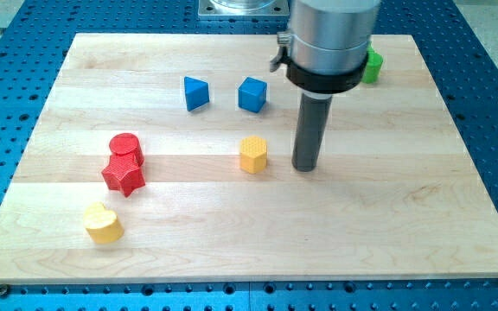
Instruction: Drag the yellow hexagon into the green circle
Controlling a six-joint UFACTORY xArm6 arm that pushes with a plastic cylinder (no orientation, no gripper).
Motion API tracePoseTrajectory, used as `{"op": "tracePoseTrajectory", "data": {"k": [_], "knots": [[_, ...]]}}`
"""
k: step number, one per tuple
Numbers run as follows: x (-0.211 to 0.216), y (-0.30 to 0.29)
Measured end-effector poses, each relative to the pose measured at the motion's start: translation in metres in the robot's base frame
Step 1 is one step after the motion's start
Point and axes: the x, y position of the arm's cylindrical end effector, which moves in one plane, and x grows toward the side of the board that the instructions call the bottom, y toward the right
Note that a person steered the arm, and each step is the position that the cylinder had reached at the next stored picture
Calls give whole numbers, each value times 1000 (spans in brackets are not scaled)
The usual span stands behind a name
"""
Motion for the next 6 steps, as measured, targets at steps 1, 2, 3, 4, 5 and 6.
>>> {"op": "tracePoseTrajectory", "data": {"k": [1, 2, 3, 4, 5, 6], "knots": [[21, -41], [10, -68], [19, -98], [5, -126], [-33, -96], [-61, -38]]}}
